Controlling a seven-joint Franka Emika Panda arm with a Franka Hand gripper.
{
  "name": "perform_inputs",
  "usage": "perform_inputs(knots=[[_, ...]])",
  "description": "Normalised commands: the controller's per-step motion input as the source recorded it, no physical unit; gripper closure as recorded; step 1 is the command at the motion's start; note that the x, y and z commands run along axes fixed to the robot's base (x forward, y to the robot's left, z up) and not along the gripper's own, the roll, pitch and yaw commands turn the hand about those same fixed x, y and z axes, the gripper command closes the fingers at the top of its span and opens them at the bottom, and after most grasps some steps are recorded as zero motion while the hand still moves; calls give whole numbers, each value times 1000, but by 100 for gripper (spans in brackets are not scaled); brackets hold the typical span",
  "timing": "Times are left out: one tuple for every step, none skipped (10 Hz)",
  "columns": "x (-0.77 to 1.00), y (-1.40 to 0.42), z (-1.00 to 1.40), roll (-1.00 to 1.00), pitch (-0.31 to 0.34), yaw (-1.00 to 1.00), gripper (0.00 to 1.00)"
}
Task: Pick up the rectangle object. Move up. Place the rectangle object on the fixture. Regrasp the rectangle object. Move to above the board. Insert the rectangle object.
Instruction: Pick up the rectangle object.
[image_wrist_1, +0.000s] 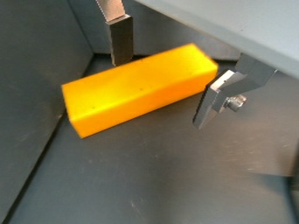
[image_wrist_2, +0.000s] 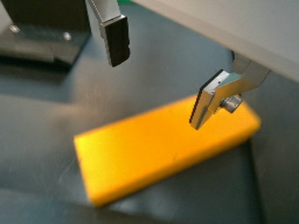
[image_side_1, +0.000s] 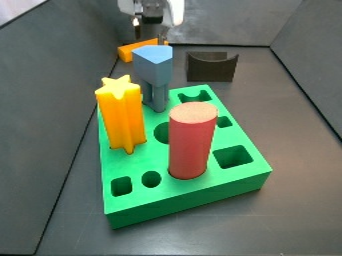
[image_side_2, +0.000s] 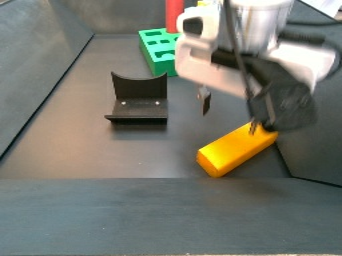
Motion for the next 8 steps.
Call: perform_inputs(knots=[[0, 0, -51, 0, 0, 0, 0], [-254, 497, -360, 0, 0, -229, 0], [-257, 534, -489, 0, -11, -440, 0], [0, 20, 0, 1, 0, 0, 0], [-11, 0, -137, 0, 0, 0, 0], [-114, 0, -274, 0, -13, -154, 0], [-126, 0, -389, 0, -51, -226, 0], [-100, 0, -569, -14, -114, -363, 0]])
